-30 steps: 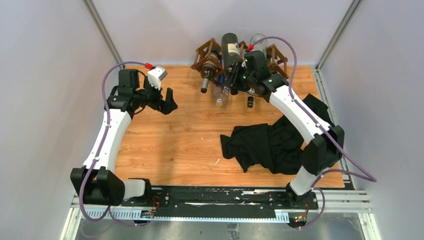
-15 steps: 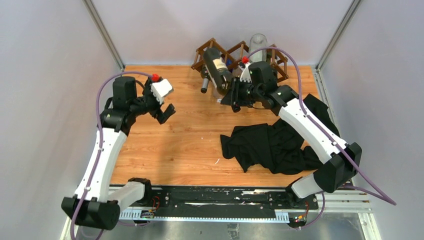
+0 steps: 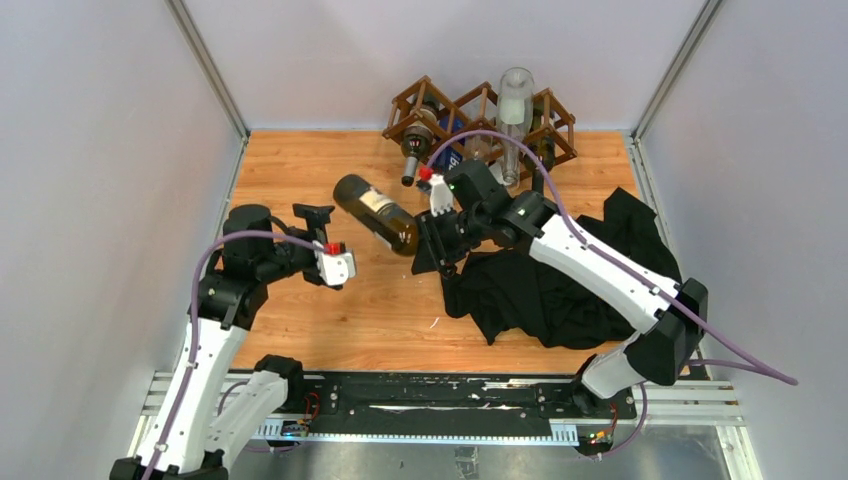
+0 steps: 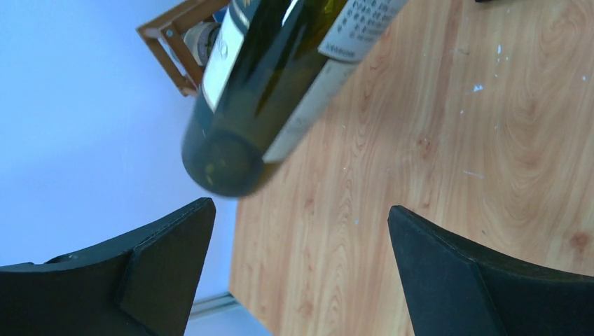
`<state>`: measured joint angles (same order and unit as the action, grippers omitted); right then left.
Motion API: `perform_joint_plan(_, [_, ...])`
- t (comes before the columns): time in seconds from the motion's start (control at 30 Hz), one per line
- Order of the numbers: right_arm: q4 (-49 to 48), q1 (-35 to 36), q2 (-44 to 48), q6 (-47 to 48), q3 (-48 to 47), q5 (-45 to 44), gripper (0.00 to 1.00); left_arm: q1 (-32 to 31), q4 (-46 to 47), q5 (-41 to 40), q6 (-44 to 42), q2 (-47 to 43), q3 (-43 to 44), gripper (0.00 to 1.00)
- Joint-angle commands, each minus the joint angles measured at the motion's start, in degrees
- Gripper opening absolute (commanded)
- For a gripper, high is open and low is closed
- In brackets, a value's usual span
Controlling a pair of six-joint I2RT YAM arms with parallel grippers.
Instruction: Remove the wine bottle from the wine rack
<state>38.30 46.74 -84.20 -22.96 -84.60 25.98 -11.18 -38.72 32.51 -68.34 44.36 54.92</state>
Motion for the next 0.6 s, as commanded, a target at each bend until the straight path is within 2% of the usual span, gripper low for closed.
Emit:
perform_joint_plan(0.0, [-2.1,4.4,-1.0,4.8,-4.0,3.4,0.00,-1.4,0.0,0.2,-12.7,-4.4,-4.4,1.00])
perform_joint_plan(0.1, [0.6,6.8,-2.6,6.4,-6.2,3.5,0.00,-1.8,0.0,0.2,-18.4,-6.2,-7.3,1.00])
perform_joint_plan(0.57, [7.2,13.5,-7.6,11.8,-12.8,4.7,0.00,-2.2,0.0,-1.7,-30.7,-7.4,-15.2,1.00])
